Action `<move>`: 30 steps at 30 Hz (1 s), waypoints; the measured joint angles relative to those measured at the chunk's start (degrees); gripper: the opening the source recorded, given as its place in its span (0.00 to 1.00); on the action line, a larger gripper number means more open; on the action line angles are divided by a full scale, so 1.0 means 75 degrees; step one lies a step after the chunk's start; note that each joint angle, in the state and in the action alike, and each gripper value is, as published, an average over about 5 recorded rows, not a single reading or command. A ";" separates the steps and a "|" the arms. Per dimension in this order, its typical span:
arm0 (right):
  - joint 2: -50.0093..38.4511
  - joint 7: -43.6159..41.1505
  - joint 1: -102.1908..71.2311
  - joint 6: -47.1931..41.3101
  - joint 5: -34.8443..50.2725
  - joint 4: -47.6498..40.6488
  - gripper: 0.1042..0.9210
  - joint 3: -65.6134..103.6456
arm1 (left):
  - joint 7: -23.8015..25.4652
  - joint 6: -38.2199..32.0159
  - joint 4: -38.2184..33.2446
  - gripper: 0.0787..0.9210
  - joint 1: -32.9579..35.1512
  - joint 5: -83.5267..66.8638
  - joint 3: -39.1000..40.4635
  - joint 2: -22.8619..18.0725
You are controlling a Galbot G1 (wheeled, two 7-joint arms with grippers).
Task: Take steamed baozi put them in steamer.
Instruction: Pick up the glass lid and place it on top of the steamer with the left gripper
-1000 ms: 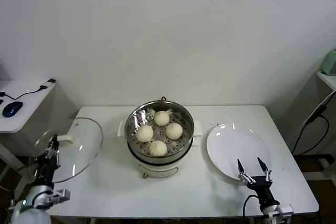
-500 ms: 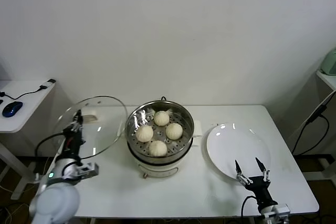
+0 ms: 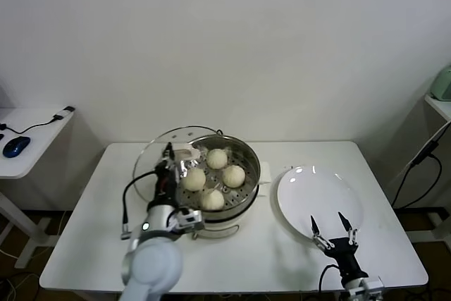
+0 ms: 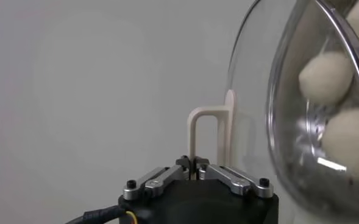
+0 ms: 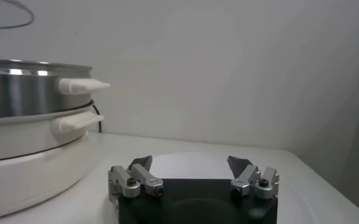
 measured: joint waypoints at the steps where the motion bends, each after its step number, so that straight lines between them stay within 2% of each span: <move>1: 0.0000 0.0000 -0.0010 0.0016 -0.0001 -0.0002 0.88 0.0004 | 0.0011 0.0054 0.0079 0.07 -0.0078 0.0097 0.0143 -0.0099; 9: 0.0022 0.0005 -0.0057 0.0128 -0.0003 0.0001 0.88 0.0093 | -0.0009 0.0319 0.0778 0.07 -0.0556 0.0737 0.0909 -0.0780; 17: 0.0148 0.0077 -0.0056 0.0282 -0.0075 -0.0029 0.88 0.0145 | -0.0150 0.0395 0.1396 0.07 -0.0685 0.1143 0.1202 -0.1142; 30: 0.0283 0.0195 -0.0101 0.0525 -0.0195 -0.0054 0.88 0.0222 | -0.0310 0.0423 0.1985 0.07 -0.0764 0.1388 0.1216 -0.1253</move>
